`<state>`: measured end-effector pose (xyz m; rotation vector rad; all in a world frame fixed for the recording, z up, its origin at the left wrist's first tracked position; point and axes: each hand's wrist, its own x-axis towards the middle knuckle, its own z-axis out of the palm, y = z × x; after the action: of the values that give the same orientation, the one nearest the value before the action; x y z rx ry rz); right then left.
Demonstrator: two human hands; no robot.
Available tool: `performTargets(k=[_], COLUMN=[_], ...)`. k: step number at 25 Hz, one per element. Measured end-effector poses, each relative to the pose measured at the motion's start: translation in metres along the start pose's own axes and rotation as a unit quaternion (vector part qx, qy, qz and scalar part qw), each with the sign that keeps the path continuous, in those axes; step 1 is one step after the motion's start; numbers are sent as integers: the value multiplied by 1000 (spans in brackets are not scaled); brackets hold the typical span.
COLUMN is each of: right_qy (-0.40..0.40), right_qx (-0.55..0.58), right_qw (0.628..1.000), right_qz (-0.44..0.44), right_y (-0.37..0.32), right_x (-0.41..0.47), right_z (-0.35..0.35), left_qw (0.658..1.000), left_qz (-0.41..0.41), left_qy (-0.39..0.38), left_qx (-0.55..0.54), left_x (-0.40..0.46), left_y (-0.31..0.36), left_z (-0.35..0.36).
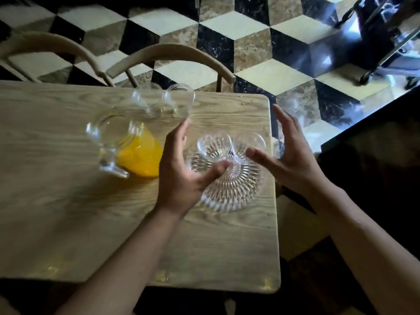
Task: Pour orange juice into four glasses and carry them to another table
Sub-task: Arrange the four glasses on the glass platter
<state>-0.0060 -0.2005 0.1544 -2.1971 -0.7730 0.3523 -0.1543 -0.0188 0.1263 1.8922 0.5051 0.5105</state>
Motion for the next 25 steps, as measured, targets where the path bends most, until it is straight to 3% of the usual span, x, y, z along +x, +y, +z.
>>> performTargets(k=[5, 13, 25], right_qy=[-3, -54, -83], right_qx=[14, 30, -30], right_qw=[997, 985, 992], right_qz=[-82, -159, -94], right_y=[-40, -76, -77], right_x=[5, 18, 79], right_z=[0, -16, 8], left_qw=[997, 987, 978], left_qz=[52, 45, 42], left_qy=[52, 142, 151], left_qx=[30, 61, 136], left_x=[2, -7, 57], left_y=[40, 69, 37], left_z=[-27, -58, -166])
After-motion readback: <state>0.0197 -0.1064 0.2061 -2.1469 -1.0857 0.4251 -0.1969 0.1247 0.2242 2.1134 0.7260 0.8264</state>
